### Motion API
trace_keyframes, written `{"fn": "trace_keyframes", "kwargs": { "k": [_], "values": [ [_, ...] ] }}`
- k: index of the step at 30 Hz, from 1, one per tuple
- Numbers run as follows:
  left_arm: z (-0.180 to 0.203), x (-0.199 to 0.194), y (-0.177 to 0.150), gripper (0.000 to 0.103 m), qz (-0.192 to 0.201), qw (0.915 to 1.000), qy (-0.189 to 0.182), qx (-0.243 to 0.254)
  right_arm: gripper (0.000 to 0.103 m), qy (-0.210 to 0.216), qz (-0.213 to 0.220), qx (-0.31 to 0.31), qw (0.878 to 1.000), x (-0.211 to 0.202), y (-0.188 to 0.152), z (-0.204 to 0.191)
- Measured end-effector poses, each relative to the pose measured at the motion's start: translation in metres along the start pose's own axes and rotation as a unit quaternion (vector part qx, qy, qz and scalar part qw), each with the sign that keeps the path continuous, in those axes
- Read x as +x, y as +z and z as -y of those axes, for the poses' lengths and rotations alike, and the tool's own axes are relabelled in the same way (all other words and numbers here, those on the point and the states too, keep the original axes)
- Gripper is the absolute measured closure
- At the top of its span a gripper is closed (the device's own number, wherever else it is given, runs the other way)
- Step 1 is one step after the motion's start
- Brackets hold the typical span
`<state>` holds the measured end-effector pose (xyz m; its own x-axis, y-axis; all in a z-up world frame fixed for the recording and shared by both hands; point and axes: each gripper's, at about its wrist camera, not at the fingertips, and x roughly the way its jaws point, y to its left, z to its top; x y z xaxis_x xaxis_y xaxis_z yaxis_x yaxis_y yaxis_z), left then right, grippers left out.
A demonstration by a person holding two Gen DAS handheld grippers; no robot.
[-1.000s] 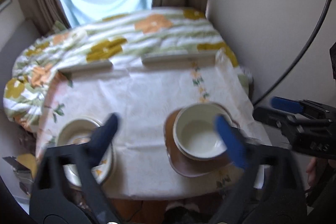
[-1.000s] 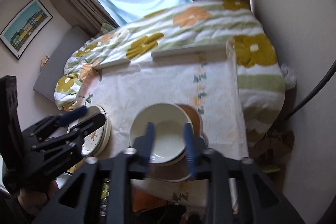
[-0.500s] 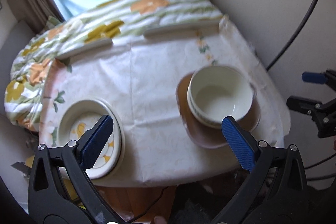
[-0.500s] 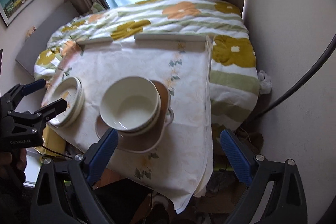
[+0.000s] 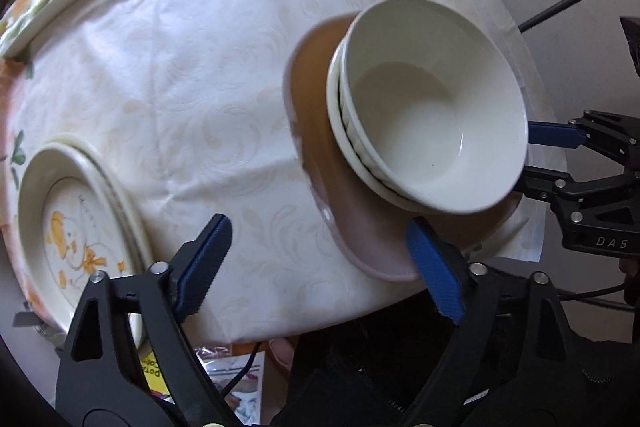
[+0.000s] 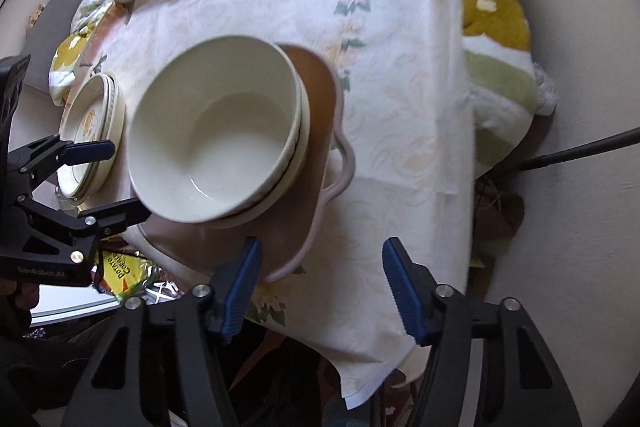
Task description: Organize plates and bowls
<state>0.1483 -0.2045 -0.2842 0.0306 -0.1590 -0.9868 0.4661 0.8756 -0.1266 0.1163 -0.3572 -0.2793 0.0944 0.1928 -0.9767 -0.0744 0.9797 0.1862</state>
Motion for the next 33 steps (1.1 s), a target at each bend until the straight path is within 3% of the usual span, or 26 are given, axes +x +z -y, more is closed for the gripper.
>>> {"fn": "trace_keyframes", "kwargs": {
  "k": [4,5,13,16,26,33],
  "values": [
    [0.005,0.019,0.005,0.051,-0.031,0.9994,-0.007,0.013,0.061,0.012,-0.026,-0.011,1.000,0.017,0.008,-0.003],
    [0.006,0.023,0.006,0.061,-0.036,0.9992,-0.008,0.016,0.068,0.014,-0.029,-0.015,0.999,0.022,0.011,-0.005],
    [0.005,0.034,0.014,0.083,-0.024,0.9994,-0.022,0.015,0.087,0.033,-0.011,-0.016,0.999,0.035,0.013,0.001],
    [0.014,0.033,0.013,0.092,-0.012,0.9990,-0.022,0.038,0.092,0.039,-0.001,-0.026,0.999,0.035,0.012,0.001],
    [0.023,0.016,0.006,0.092,0.040,0.9970,0.005,0.067,0.091,0.024,0.045,-0.052,0.997,0.024,0.006,-0.001],
    [0.021,-0.015,-0.007,0.092,0.071,0.9959,0.020,0.053,0.091,0.024,0.069,-0.069,0.995,0.012,0.013,-0.011]
  ]
}}
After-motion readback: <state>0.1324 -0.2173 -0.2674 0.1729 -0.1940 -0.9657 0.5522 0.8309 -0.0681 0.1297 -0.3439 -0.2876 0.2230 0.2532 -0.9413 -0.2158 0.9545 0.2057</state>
